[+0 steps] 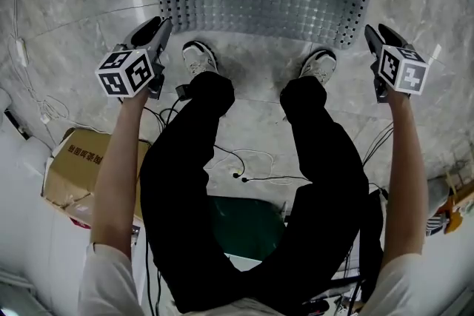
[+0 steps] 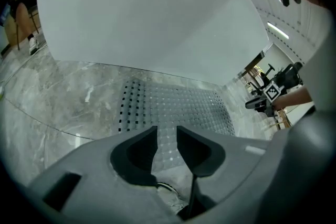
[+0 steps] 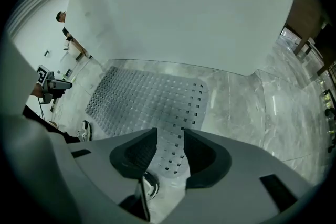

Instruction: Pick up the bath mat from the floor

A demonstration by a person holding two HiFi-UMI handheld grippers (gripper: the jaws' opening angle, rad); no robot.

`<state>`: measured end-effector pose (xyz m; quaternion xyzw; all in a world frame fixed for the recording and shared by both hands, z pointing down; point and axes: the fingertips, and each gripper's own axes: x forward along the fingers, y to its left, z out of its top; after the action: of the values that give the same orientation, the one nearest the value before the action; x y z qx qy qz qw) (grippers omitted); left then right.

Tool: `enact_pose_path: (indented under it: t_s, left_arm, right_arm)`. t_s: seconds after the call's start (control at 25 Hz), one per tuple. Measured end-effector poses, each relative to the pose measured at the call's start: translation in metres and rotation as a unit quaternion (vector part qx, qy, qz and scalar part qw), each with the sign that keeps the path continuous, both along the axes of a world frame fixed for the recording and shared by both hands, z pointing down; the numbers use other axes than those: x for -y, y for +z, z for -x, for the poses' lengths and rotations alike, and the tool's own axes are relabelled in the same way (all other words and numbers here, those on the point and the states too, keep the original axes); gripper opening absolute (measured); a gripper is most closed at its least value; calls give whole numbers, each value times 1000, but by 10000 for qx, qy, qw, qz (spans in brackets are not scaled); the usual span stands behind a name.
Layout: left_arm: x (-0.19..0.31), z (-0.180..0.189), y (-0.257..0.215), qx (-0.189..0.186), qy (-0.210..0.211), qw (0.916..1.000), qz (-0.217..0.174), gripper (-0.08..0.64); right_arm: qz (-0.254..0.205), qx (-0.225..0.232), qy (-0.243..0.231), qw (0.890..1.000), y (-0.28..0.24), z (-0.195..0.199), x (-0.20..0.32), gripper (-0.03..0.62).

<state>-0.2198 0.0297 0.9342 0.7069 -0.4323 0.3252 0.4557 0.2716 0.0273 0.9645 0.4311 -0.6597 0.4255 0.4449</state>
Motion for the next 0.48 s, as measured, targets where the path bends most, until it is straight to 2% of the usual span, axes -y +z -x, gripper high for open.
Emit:
enact_pose_path:
  t_s: [0.32, 0.48]
  left_arm:
    - [16, 29, 65, 428, -20, 9990, 153, 120]
    - [29, 35, 89, 386, -7, 9990, 227, 138]
  right_arm:
    - [79, -160, 215, 9996, 60, -16, 16, 140]
    - [139, -412, 103, 9990, 90, -24, 24, 160]
